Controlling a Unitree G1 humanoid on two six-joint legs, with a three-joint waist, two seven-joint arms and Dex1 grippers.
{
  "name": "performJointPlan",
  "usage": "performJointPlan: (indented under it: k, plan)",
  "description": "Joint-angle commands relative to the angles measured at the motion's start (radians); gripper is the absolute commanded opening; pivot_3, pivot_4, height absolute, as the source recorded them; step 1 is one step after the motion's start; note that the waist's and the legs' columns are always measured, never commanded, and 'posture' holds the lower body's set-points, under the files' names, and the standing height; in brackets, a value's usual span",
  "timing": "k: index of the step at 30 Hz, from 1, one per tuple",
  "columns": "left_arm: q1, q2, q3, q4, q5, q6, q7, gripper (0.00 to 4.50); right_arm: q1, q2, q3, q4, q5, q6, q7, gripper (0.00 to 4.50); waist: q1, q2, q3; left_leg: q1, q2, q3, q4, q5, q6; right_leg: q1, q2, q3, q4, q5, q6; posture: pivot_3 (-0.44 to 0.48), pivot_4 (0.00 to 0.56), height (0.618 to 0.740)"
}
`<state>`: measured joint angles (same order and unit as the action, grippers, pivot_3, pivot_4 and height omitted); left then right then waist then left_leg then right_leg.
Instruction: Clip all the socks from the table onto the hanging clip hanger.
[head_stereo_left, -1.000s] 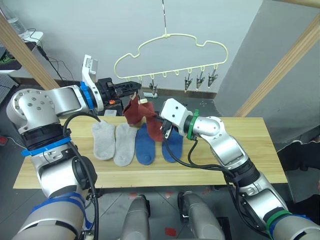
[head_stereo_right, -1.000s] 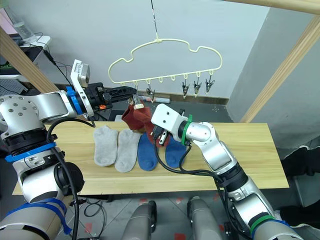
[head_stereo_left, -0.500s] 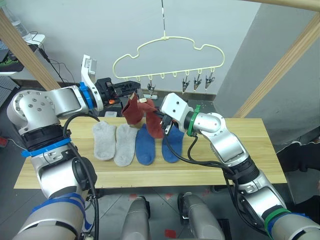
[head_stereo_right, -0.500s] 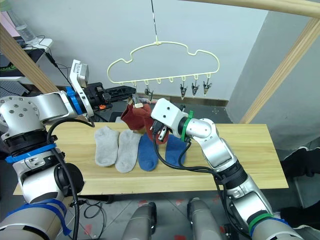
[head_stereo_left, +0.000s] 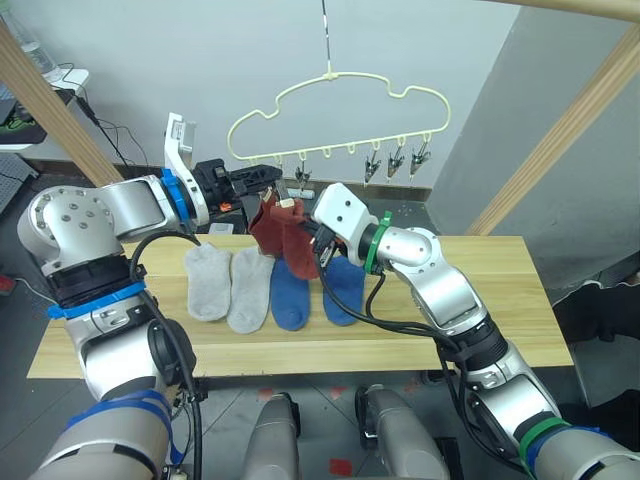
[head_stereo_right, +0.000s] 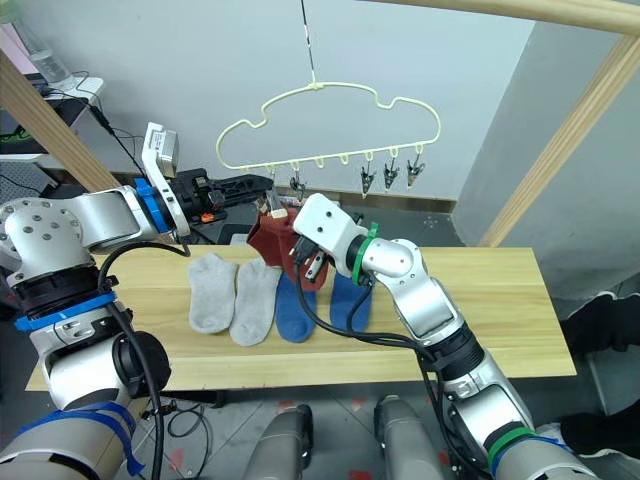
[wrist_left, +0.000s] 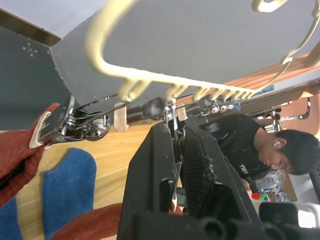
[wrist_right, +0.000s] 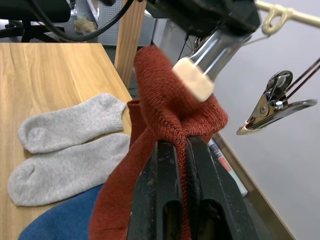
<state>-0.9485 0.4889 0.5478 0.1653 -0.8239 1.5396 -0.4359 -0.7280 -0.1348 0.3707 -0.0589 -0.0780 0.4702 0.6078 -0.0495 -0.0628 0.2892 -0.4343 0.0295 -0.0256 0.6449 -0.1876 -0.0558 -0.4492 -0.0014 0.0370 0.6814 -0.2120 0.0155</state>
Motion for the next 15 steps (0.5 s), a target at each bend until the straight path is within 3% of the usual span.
performJointPlan:
  k: [1, 13, 14, 15]
  plan:
    - [-0.006, 0.02, -0.007, -0.033, -0.033, -0.005, -0.031, 1.42, -0.027, 0.006, -0.033, -0.02, 0.016, -0.007, -0.014, 0.0, 0.0, 0.0, 0.0, 0.0, 0.0, 0.0, 0.0, 0.0, 0.0, 0.0, 0.0, 0.0, 0.0, 0.0, 0.0, -0.017, 0.201, 0.74]
    - [0.019, 0.052, -0.049, -0.081, -0.033, -0.087, -0.08, 4.48, -0.048, 0.024, -0.043, 0.03, 0.035, -0.017, -0.02, 0.0, -0.001, 0.0, 0.0, 0.0, 0.0, 0.0, 0.0, 0.0, 0.0, 0.0, 0.0, 0.0, 0.0, 0.0, 0.0, -0.015, 0.215, 0.74]
    - [0.045, 0.056, -0.059, -0.116, -0.03, -0.131, -0.095, 4.48, -0.048, 0.04, -0.055, 0.045, 0.057, -0.002, -0.02, 0.0, -0.001, 0.0, 0.0, 0.0, 0.0, 0.0, 0.0, 0.0, 0.0, 0.0, 0.0, 0.0, 0.0, 0.0, 0.0, -0.015, 0.215, 0.74]
    - [0.09, 0.08, -0.099, -0.164, -0.011, -0.184, -0.128, 4.5, -0.048, 0.048, -0.059, 0.064, 0.064, -0.006, -0.021, 0.54, -0.003, 0.0, 0.0, 0.0, 0.0, 0.0, 0.0, 0.0, 0.0, 0.0, 0.0, 0.0, 0.0, 0.0, 0.0, -0.017, 0.222, 0.74]
